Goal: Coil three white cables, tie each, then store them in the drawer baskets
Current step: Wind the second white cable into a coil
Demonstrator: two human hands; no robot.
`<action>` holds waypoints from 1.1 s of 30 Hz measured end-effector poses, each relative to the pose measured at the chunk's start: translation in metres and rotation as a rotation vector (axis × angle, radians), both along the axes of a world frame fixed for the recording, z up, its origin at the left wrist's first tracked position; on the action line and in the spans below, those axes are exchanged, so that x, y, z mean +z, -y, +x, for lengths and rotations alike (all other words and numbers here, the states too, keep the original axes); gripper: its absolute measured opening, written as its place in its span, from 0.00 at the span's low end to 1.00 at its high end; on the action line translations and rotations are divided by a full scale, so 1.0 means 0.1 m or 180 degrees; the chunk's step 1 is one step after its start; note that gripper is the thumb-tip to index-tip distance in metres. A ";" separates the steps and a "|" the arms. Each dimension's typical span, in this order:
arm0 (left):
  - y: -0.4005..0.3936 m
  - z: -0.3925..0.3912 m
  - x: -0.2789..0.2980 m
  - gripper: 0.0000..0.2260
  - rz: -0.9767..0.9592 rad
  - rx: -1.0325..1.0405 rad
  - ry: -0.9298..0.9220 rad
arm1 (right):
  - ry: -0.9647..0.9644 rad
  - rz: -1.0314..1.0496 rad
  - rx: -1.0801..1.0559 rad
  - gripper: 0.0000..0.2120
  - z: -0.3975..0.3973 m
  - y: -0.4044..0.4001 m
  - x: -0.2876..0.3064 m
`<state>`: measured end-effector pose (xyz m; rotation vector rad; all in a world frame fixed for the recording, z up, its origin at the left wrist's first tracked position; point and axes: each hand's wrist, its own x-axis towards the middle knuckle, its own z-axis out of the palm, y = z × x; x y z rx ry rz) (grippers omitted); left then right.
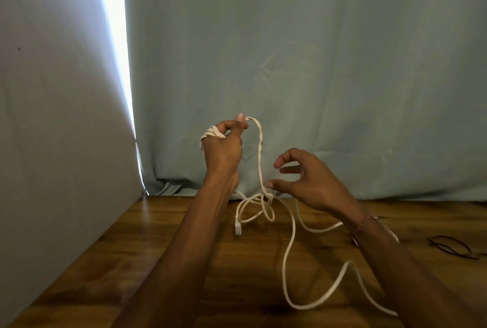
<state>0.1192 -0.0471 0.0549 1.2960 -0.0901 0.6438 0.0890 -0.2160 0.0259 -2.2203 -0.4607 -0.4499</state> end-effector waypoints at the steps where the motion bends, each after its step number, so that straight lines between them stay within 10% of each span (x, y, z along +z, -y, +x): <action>1: 0.00 0.00 0.00 0.11 -0.0027 0.0025 0.0001 | 0.0263 -0.0230 -0.0062 0.15 -0.01 -0.01 0.00; 25: -0.05 0.11 -0.01 0.10 -0.0228 0.0468 -0.0032 | 0.1082 -0.0765 -0.0003 0.14 -0.08 -0.04 0.03; 33: -0.07 0.12 -0.02 0.10 -0.0234 0.0424 -0.0019 | 0.0418 -0.0970 0.0063 0.11 -0.16 -0.08 0.06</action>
